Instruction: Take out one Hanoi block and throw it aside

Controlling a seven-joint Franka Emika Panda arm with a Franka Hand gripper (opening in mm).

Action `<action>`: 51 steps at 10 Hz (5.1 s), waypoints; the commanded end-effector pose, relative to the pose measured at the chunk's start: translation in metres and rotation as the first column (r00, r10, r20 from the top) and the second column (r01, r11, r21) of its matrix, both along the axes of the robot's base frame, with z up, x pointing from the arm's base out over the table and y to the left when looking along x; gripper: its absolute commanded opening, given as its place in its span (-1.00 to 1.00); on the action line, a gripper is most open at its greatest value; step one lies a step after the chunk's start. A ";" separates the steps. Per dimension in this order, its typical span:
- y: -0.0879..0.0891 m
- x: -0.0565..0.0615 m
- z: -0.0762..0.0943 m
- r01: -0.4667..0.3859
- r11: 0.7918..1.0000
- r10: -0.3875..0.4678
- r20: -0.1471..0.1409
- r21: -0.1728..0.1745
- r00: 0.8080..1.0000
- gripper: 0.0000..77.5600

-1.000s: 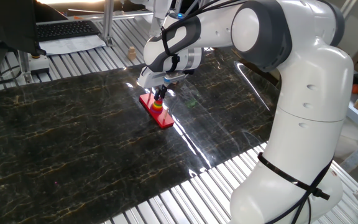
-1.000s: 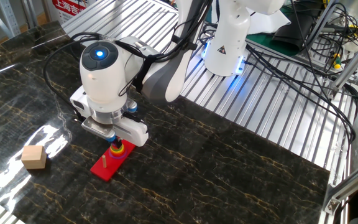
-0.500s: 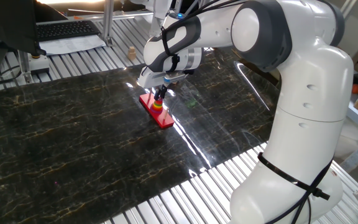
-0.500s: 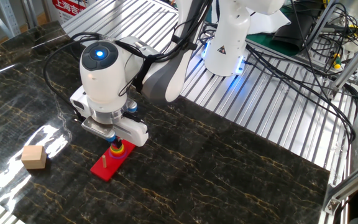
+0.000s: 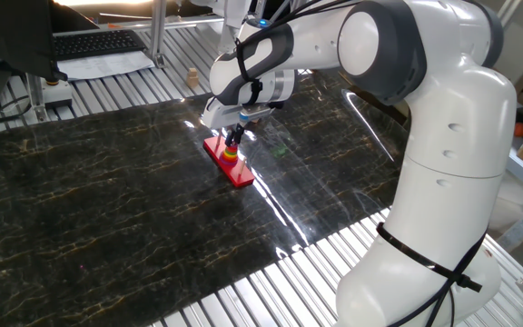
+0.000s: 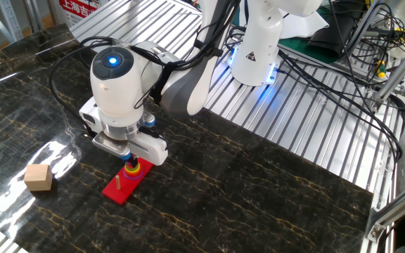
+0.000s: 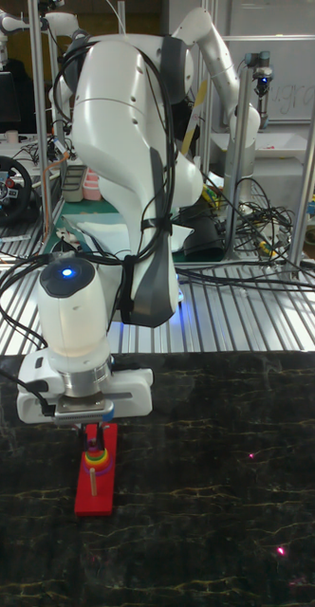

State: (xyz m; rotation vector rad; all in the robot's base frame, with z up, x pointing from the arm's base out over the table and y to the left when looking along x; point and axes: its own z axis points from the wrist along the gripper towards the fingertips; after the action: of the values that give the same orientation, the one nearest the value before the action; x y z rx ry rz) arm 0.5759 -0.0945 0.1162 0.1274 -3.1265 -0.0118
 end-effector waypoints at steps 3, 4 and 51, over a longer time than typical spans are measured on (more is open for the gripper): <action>-0.004 -0.004 0.026 0.013 1.000 -0.013 -0.011 -0.001 1.000 -0.97; -0.004 -0.004 0.026 0.013 1.000 -0.013 -0.011 -0.001 1.000 -0.97; -0.041 -0.006 0.056 -0.066 0.997 0.066 -0.003 -0.044 0.998 -0.97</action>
State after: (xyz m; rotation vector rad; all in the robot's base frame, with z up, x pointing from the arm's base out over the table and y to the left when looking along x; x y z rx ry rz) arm 0.5676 -0.1266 0.1839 0.2013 -3.1086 0.0602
